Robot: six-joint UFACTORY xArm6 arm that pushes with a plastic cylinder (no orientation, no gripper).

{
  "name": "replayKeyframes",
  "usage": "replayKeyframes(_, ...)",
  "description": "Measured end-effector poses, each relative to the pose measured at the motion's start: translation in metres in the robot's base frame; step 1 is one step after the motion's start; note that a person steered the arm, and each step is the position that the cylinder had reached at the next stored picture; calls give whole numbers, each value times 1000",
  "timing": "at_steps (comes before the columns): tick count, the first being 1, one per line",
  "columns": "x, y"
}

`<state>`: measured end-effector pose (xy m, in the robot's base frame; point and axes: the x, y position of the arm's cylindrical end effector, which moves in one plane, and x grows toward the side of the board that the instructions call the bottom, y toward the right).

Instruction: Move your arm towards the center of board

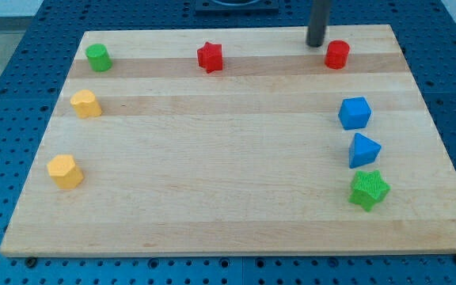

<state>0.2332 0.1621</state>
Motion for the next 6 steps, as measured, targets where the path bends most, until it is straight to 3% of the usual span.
replayKeyframes(1,33,12)
replayKeyframes(2,93,15)
replayKeyframes(3,93,15)
replayKeyframes(4,58,-11)
replayKeyframes(6,135,-177)
